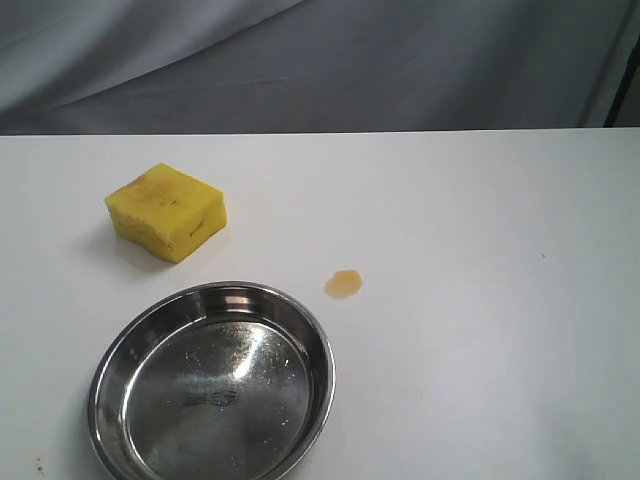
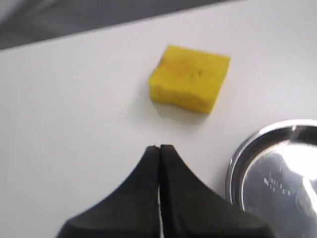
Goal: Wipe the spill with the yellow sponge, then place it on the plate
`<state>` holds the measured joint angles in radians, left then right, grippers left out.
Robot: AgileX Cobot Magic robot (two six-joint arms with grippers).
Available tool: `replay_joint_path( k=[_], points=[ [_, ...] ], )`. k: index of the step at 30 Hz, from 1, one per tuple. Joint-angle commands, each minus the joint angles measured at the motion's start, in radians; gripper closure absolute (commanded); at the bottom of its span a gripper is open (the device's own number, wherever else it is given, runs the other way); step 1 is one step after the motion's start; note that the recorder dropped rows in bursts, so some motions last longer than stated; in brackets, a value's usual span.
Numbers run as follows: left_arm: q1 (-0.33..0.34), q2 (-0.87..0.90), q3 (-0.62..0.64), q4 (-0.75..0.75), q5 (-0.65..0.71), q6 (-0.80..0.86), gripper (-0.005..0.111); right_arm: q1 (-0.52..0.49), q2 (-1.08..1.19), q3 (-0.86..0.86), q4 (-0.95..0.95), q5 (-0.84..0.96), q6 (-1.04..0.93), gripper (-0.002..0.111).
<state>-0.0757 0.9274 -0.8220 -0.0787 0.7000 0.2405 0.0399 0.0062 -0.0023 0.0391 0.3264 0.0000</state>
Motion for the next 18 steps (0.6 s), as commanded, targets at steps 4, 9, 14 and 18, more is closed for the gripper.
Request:
replay_joint_path(
  k=[4, 9, 14, 18],
  points=[
    [-0.265, 0.477, -0.292, 0.42, 0.217, -0.24, 0.107, -0.002, -0.006, 0.002, -0.004, -0.001, 0.0, 0.108],
    [-0.335, 0.772, -0.544, 0.33, 0.279, -0.34, 0.107, -0.002, -0.006, 0.002, -0.004, -0.001, 0.0, 0.108],
    [-0.33, 1.065, -0.87, 0.275, 0.385, -0.317, 0.107, -0.002, -0.006, 0.002, -0.004, -0.001, 0.0, 0.108],
    [-0.33, 1.212, -1.041, 0.269, 0.388, -0.319, 0.104, -0.002, -0.006, 0.002, -0.004, -0.001, 0.0, 0.108]
  ],
)
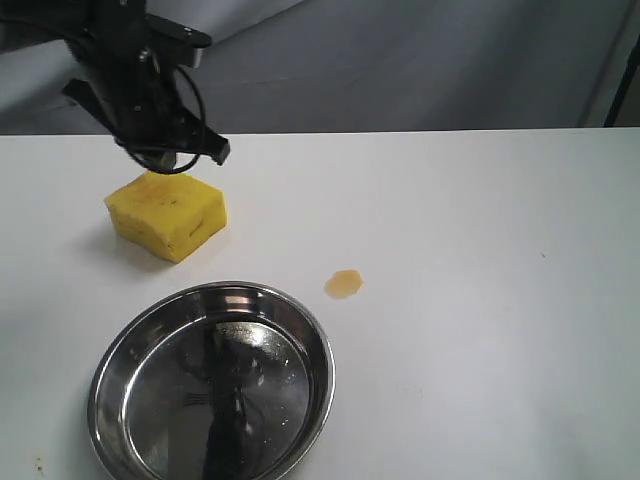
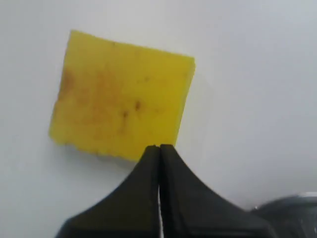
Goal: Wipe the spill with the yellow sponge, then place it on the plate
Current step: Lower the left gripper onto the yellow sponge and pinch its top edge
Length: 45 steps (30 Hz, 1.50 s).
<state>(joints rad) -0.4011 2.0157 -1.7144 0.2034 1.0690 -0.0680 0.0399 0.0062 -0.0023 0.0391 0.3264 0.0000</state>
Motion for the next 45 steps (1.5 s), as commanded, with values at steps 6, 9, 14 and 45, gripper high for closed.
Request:
replay_joint_path(
  k=[6, 9, 14, 45],
  points=[
    [-0.004, 0.262, -0.29, -0.01, 0.027, -0.029, 0.084, -0.002, -0.006, 0.002, -0.004, -0.001, 0.0, 0.108],
    [-0.004, 0.305, -0.31, -0.01, 0.027, -0.069, 0.064, -0.002, -0.006, 0.002, -0.004, -0.001, 0.0, 0.108],
    [-0.004, 0.359, -0.31, 0.048, 0.066, -0.062, 0.051, -0.002, -0.006, 0.002, -0.004, -0.001, 0.0, 0.108],
    [-0.01, 0.404, -0.31, 0.095, 0.152, 0.024, 0.107, -0.002, -0.006, 0.002, -0.004, -0.001, 0.0, 0.108]
  ],
)
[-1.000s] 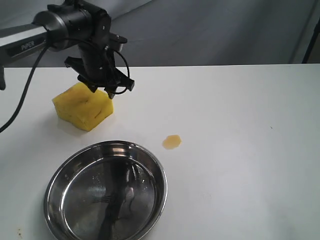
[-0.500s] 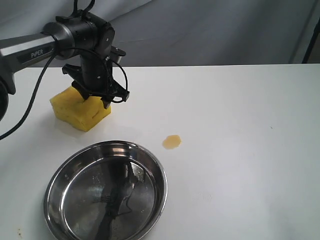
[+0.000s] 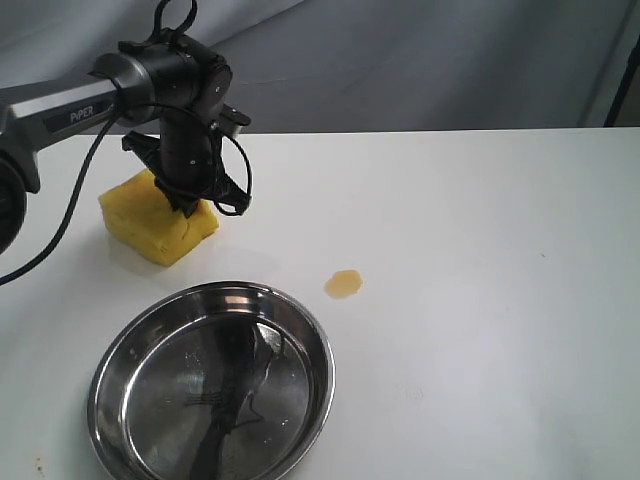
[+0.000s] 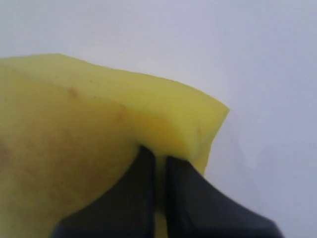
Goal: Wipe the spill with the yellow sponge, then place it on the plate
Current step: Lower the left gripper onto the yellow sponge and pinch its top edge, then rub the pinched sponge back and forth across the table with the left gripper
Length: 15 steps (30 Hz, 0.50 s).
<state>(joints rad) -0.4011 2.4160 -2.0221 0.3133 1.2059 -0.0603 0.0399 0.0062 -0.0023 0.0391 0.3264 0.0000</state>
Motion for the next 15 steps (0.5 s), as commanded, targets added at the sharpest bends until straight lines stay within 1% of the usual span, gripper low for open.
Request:
replay_joint_path(
  k=[1, 4, 7, 15],
  points=[
    [-0.01, 0.004, -0.01, -0.013, 0.015, 0.016, 0.107, -0.002, -0.006, 0.002, -0.004, -0.001, 0.0, 0.108],
    [-0.023, 0.004, -0.034, -0.008, 0.015, 0.024, 0.107, -0.002, -0.006, 0.002, -0.004, -0.001, 0.0, 0.108],
    [-0.049, 0.004, -0.059, -0.008, 0.015, 0.071, 0.107, -0.002, -0.006, 0.002, -0.004, -0.001, 0.0, 0.108],
    [-0.16, 0.004, -0.095, -0.02, 0.015, 0.083, 0.107, -0.002, -0.006, 0.002, -0.004, -0.001, 0.0, 0.108]
  ],
)
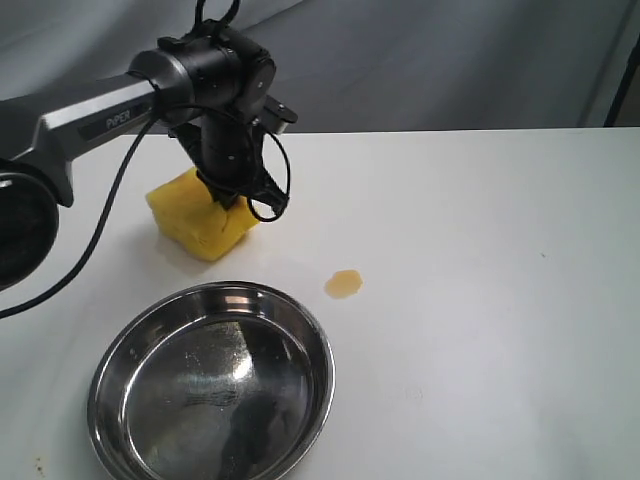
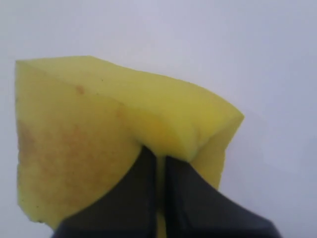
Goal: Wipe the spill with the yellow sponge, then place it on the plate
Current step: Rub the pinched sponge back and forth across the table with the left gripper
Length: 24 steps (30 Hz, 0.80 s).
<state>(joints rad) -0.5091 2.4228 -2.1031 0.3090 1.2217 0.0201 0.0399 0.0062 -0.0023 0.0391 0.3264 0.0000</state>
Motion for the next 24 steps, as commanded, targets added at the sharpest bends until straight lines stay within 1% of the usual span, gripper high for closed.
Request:
replay_joint_path(
  k=[1, 5, 9, 11, 14, 24],
  points=[
    [-0.068, -0.003, -0.014, -0.016, -0.001, -0.01, 0.107, -0.002, -0.006, 0.002, -0.004, -0.001, 0.0, 0.108],
    [-0.127, 0.006, -0.014, -0.019, -0.001, -0.063, 0.107, -0.002, -0.006, 0.002, -0.004, -0.001, 0.0, 0.108],
    [-0.181, 0.009, -0.014, -0.024, -0.001, -0.079, 0.107, -0.002, -0.006, 0.002, -0.004, -0.001, 0.0, 0.108],
    [-0.206, 0.009, -0.014, -0.056, -0.001, -0.107, 0.107, -0.002, -0.006, 0.002, -0.004, -0.001, 0.0, 0.108],
    [-0.238, 0.017, -0.014, -0.122, -0.001, -0.107, 0.107, -0.002, -0.006, 0.002, -0.004, -0.001, 0.0, 0.108],
    [-0.34, 0.045, -0.019, -0.147, -0.001, -0.116, 0.107, -0.002, -0.006, 0.002, -0.004, -0.001, 0.0, 0.108]
  ],
)
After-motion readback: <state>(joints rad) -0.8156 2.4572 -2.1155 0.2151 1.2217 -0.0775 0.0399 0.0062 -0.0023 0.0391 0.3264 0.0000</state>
